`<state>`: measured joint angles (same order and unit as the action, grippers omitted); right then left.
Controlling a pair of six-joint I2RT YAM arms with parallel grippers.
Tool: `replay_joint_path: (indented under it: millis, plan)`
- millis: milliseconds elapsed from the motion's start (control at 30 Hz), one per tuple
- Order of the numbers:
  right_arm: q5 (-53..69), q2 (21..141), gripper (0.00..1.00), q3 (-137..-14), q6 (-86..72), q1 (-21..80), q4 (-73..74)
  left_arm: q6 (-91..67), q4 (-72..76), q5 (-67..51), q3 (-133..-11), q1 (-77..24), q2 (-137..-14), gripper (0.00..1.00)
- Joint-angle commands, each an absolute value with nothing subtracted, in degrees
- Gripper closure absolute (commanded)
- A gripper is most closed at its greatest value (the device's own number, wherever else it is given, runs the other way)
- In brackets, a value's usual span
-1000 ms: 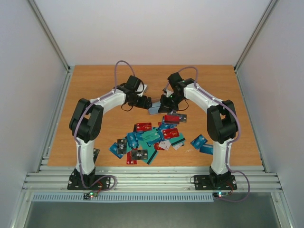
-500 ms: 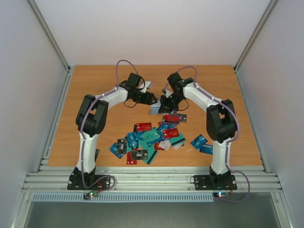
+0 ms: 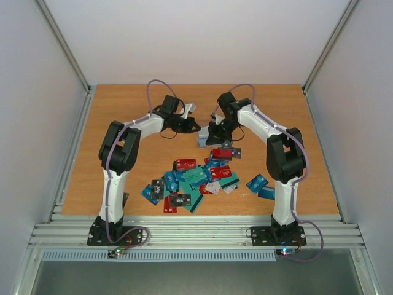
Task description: Put the credit cards into the card holder
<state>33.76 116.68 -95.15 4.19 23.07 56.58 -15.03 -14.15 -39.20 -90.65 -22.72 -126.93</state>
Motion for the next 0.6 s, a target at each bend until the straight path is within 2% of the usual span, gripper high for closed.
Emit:
replay_joint_path:
  millis: [0, 300, 567]
  plan:
    - [31.68, 118.02, 0.99, -97.16, 5.53, 22.09, 57.83, -18.13, -9.78, -36.36, -85.06, -20.53, -121.82, 1.0]
    - [27.14, 121.94, 0.99, -97.99, 5.58, 21.67, 57.33, -26.44, -6.48, -17.5, -65.03, -20.22, -107.14, 1.0]
    - [23.59, 126.92, 0.99, -103.87, 4.68, 21.27, 58.47, -38.84, -5.72, -2.85, -53.81, -20.3, -98.76, 0.99]
